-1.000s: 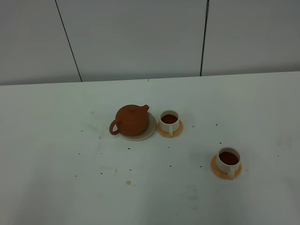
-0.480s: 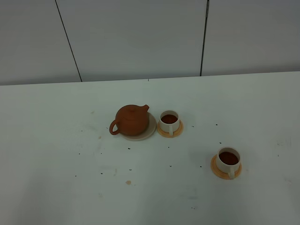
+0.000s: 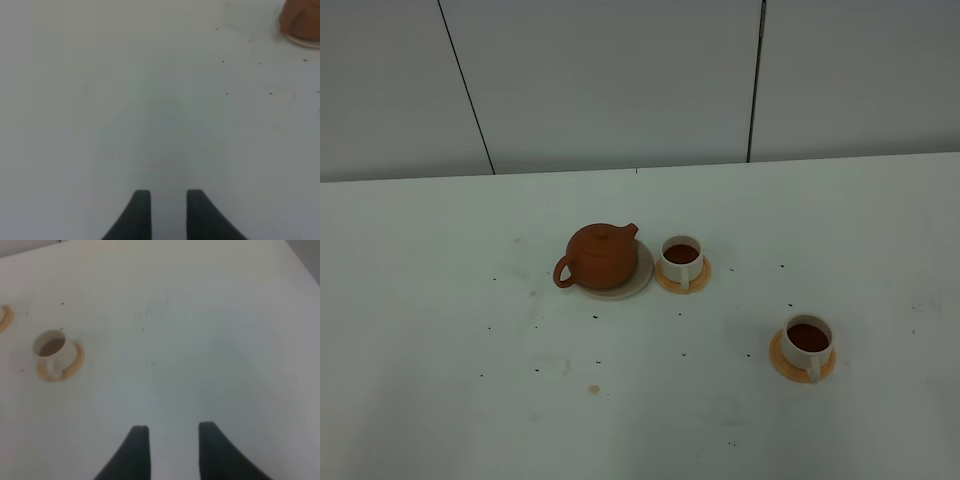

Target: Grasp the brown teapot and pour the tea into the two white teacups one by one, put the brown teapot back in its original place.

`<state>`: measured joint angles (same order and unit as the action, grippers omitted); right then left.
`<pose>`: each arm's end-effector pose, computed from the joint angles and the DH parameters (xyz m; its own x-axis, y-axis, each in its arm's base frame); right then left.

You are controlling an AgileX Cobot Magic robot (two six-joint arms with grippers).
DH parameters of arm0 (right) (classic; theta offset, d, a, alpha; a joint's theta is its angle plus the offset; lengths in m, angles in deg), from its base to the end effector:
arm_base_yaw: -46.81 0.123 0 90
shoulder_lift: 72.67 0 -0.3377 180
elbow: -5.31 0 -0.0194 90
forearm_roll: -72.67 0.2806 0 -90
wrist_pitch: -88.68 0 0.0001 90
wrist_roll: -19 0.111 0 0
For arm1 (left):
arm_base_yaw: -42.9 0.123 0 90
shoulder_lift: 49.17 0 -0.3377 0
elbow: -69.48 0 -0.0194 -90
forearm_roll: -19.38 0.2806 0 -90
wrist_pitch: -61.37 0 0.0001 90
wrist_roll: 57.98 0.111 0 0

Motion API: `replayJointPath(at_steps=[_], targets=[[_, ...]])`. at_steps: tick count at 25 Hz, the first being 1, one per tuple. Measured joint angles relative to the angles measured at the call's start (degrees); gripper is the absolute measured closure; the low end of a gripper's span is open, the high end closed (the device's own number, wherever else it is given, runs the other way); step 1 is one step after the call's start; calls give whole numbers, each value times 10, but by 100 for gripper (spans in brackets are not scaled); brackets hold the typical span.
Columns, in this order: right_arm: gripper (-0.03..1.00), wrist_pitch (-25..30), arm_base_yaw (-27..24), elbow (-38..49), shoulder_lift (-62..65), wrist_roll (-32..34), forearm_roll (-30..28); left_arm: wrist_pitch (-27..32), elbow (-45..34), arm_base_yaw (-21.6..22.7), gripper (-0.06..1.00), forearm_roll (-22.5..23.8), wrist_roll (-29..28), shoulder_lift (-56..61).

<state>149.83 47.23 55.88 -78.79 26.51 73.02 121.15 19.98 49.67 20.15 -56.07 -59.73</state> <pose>-0.0138 0.0005 0.2774 -0.4644 0.1302 -0.8760 0.0504 0.9914 0.1206 -0.0024 0.0010 0.2864 -0.4988 -0.0188 -0.8665 -0.1080 0.9933 0.0405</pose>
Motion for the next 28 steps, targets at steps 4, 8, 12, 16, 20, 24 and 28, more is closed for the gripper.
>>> replayJointPath(at_steps=[4, 8, 12, 16, 20, 24, 28], targets=[[73, 0, 0, 0, 0, 0, 0, 0, 0, 0, 70, 0, 0, 0], [73, 0, 0, 0, 0, 0, 0, 0, 0, 0, 70, 1, 0, 0], [73, 0, 0, 0, 0, 0, 0, 0, 0, 0, 70, 1, 0, 0], [73, 0, 0, 0, 0, 0, 0, 0, 0, 0, 70, 1, 0, 0], [73, 0, 0, 0, 0, 0, 0, 0, 0, 0, 70, 1, 0, 0], [73, 0, 0, 0, 0, 0, 0, 0, 0, 0, 70, 1, 0, 0], [73, 0, 0, 0, 0, 0, 0, 0, 0, 0, 70, 1, -1, 0]])
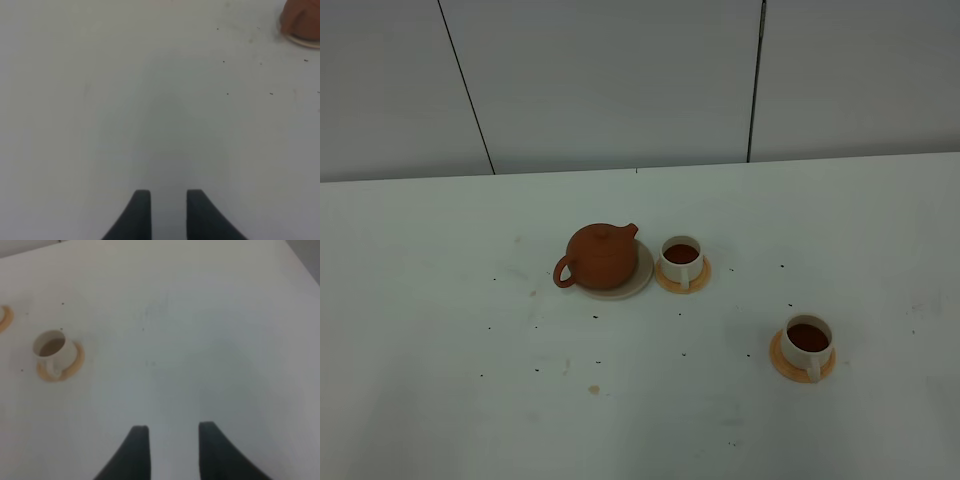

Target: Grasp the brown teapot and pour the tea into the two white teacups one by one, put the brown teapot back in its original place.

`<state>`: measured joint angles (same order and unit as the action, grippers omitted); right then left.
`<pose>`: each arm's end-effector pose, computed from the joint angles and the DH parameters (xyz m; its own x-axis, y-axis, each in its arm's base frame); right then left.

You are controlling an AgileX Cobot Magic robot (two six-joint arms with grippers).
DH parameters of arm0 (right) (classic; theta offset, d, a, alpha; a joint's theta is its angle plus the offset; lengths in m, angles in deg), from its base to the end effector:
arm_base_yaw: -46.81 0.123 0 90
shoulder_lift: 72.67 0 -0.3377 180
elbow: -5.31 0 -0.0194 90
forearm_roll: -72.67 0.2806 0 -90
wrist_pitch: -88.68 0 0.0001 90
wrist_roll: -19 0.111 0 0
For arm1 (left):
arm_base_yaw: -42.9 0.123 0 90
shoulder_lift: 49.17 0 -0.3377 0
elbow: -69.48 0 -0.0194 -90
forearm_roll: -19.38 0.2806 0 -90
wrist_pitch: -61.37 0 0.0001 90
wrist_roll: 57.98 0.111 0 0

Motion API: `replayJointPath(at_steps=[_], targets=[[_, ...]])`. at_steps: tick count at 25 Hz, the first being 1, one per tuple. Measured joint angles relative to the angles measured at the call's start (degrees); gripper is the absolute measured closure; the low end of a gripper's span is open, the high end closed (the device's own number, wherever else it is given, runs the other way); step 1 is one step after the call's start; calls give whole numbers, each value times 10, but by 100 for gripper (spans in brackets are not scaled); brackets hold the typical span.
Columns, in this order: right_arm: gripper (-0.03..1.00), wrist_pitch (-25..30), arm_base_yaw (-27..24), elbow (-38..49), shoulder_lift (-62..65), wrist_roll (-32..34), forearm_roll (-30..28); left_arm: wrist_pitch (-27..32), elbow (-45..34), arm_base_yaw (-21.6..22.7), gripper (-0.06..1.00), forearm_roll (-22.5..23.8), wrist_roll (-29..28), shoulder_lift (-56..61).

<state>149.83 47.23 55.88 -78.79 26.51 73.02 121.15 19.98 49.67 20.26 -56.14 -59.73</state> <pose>-0.0138 0.0005 0.2774 -0.4644 0.1302 -0.8760 0.0504 0.9914 0.1206 -0.0024 0.0012 0.2864 -0.4988 -0.0191 -0.8665 -0.1095 0.9931 0.0412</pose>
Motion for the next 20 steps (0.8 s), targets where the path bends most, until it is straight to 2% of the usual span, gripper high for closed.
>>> replayJointPath(at_steps=[20], targets=[[73, 0, 0, 0, 0, 0, 0, 0, 0, 0, 70, 0, 0, 0]])
